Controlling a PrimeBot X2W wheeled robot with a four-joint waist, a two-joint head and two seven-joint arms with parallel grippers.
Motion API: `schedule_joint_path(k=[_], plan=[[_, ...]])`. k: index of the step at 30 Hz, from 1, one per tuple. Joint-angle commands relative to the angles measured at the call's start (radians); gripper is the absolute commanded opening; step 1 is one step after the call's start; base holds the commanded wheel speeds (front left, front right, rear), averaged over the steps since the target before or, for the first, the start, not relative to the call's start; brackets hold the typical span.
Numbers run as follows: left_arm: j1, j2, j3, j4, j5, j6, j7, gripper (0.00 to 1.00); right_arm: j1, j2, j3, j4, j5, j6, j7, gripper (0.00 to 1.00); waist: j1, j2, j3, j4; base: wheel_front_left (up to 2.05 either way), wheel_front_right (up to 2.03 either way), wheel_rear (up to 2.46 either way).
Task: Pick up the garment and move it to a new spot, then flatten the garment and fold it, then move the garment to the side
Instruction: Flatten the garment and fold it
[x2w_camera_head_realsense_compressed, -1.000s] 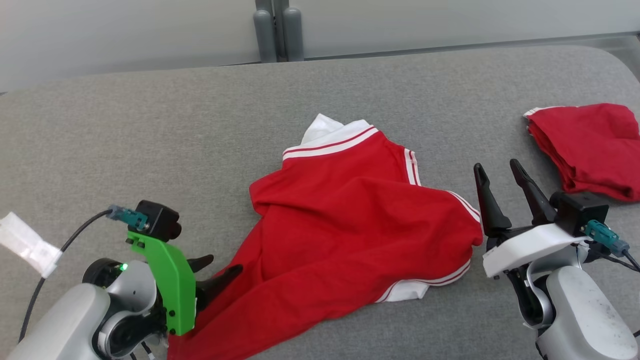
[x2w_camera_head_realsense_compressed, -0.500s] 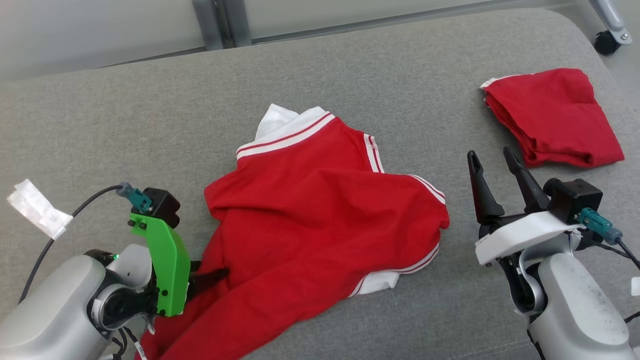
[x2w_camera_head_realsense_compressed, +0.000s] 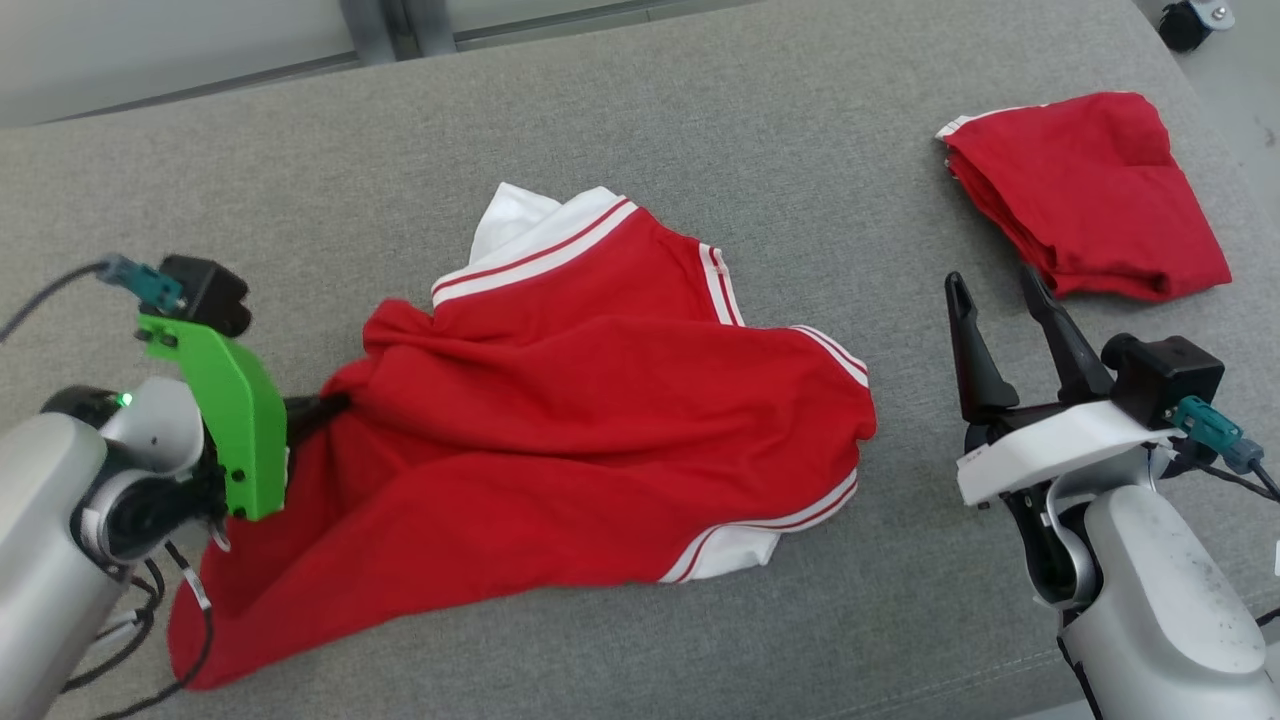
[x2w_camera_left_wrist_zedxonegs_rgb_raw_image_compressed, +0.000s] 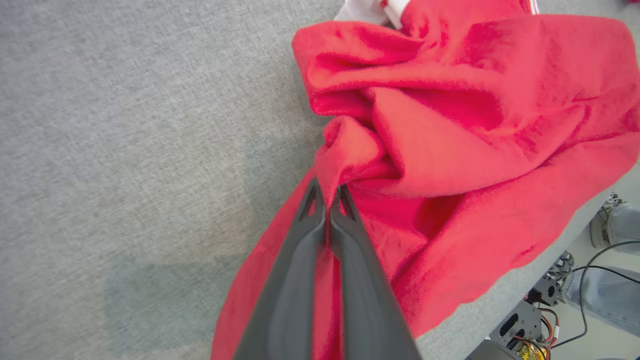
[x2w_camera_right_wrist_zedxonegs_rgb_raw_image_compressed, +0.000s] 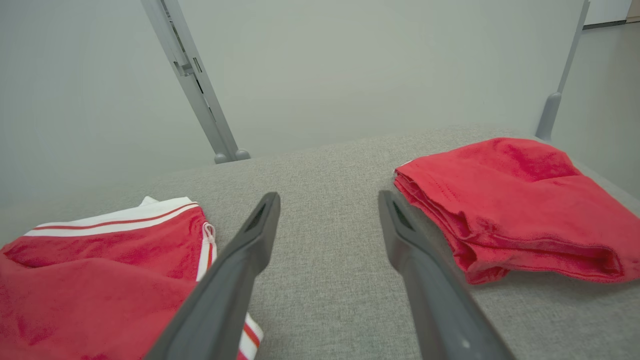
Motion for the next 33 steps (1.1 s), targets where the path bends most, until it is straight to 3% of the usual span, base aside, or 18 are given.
schedule_joint_path(k=[1, 10, 11, 12, 18, 24, 29, 33], plan=[[-0.042, 0.011, 0.013, 0.015, 0.016, -0.003, -0.021, 0.00, -0.016, -0.002, -0.001, -0.010, -0.005, 0.000, -0.004, 1.00, 0.0000, -0.0001, 0.028, -0.012, 0.00, 0.00, 0.00], [-0.148, -0.013, -0.001, 0.134, 0.048, -0.003, -0.088, 0.02, -0.024, 0.008, -0.010, -0.015, -0.012, 0.000, -0.005, 1.00, 0.0000, -0.0001, 0.055, -0.026, 0.00, 0.00, 0.00], [-0.150, -0.019, -0.008, 0.149, 0.047, -0.003, -0.103, 0.45, -0.020, 0.010, -0.011, -0.011, -0.015, 0.000, -0.005, 1.00, 0.0000, -0.0001, 0.049, -0.024, 0.00, 0.00, 0.00], [-0.146, -0.028, -0.012, 0.161, 0.034, -0.003, -0.108, 1.00, -0.016, 0.012, -0.010, -0.007, -0.016, 0.000, -0.005, 1.00, 0.0000, -0.0001, 0.042, -0.021, 0.00, 0.00, 0.00], [-0.119, -0.017, -0.043, 0.168, 0.048, -0.003, -0.201, 1.00, 0.009, 0.009, -0.009, 0.007, -0.018, 0.000, -0.005, 1.00, 0.0000, -0.0001, -0.026, 0.014, 0.00, 0.00, 0.00], [-0.049, 0.009, -0.017, 0.137, 0.076, 0.010, -0.395, 1.00, 0.056, 0.001, -0.025, 0.010, -0.019, 0.000, -0.005, 1.00, 0.0000, -0.0001, -0.101, 0.062, 0.00, 0.00, 0.00], [0.055, 0.024, 0.022, 0.063, 0.109, 0.085, -0.584, 1.00, 0.101, -0.004, -0.041, 0.000, -0.021, 0.000, -0.004, 1.00, 0.0000, -0.0001, -0.142, 0.096, 0.00, 0.00, 0.00], [0.171, 0.036, 0.050, -0.014, 0.128, 0.174, -0.723, 1.00, 0.137, -0.010, -0.040, 0.000, -0.015, 0.000, -0.004, 1.00, 0.0000, -0.0001, -0.158, 0.114, 0.00, 0.00, 0.00]])
